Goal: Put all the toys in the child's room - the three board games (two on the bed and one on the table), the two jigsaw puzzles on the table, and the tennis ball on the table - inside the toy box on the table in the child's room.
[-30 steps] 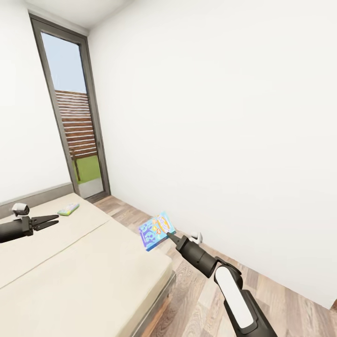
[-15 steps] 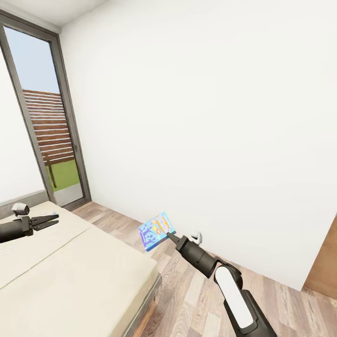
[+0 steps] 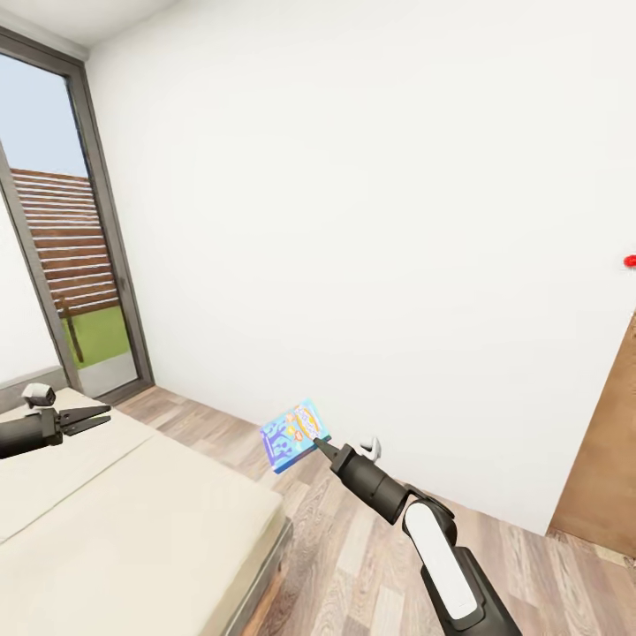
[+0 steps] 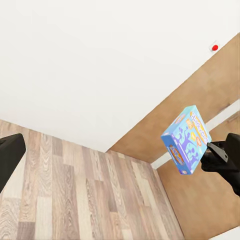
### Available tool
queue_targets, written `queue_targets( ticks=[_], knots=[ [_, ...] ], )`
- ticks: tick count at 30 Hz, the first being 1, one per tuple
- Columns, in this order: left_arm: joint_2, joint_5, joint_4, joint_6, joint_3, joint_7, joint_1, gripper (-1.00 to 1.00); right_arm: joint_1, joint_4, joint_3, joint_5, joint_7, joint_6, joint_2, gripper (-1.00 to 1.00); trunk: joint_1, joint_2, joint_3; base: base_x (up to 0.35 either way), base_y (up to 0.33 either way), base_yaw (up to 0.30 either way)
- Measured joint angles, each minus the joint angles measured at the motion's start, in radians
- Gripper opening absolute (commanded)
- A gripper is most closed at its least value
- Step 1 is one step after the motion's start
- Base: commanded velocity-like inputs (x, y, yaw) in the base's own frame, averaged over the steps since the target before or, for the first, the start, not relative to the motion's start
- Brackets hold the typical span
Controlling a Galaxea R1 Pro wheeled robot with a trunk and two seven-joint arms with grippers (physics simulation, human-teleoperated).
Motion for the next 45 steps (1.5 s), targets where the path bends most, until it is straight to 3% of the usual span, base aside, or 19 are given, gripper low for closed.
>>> queue_targets(
  ticks=[45],
  knots=[
    [-0.002,-0.001,0.0,-0.002,0.0,0.0,0.0,1.0,0.0,0.0,-0.005,0.002,0.0,-0.001,-0.002,-1.0,0.0,0.0,0.0,-0.045,0.025,-0.274]
  ],
)
